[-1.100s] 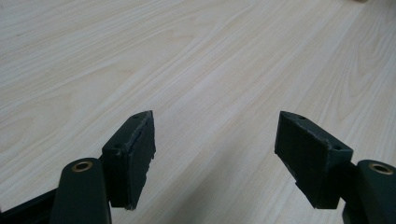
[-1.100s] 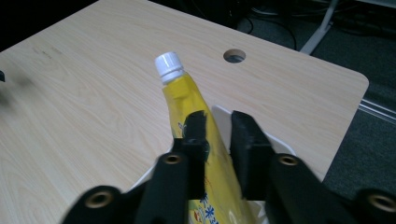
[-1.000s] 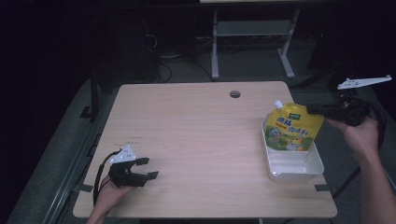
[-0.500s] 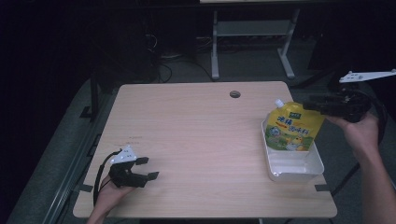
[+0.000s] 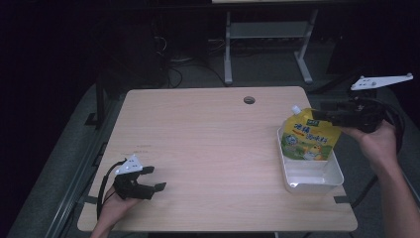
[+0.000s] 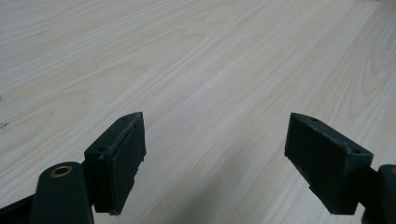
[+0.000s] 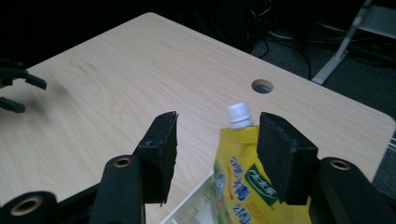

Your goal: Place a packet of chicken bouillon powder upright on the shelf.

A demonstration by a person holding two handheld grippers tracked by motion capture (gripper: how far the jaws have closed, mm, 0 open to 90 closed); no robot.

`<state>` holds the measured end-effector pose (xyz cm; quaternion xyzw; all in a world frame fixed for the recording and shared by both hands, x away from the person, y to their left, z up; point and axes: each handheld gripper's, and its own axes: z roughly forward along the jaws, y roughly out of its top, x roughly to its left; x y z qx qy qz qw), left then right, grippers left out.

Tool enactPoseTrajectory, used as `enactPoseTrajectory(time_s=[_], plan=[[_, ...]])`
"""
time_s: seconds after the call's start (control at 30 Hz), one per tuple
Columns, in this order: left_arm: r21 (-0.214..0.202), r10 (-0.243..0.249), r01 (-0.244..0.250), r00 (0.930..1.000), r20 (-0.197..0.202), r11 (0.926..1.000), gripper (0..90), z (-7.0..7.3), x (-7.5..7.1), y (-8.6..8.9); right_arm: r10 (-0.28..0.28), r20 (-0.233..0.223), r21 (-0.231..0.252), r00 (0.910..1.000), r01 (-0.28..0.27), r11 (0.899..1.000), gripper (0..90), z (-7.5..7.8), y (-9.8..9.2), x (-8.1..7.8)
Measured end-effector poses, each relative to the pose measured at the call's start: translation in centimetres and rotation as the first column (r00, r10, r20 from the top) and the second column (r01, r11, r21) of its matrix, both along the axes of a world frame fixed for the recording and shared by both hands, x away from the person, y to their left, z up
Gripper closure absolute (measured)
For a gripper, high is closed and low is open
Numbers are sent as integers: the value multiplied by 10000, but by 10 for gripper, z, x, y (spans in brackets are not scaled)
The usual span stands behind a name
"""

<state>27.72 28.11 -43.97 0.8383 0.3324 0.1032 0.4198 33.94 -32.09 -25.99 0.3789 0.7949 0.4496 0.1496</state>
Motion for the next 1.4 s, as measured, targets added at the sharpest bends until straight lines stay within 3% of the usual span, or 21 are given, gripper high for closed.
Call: enactPoseTrajectory(time_s=[0.3, 0.77, 1.03, 1.27, 1.4], plan=[[48, 26, -27, 10000, 72, 10000, 198, 0, -1, 1, 348, -180, -612, 9992, -358, 9975, 445, -9, 19, -10], [38, 87, -87, 10000, 45, 10000, 188, 0, -2, 1, 398, -354, -770, 9986, -424, 9961, 431, -26, 17, -33], [84, 45, -45, 10000, 14, 10000, 188, -1, -2, 0, 484, -716, -1077, 9963, -560, 9926, 423, -38, 24, -47], [77, 17, -17, 10000, 10, 10000, 188, -1, -2, -1, 673, -818, -1044, 9944, -757, 9917, 416, -44, 27, -56], [99, -21, 21, 10000, 16, 9999, 188, -1, -2, -2, 875, -976, -596, 9914, -936, 9938, 407, -49, 33, -58]])
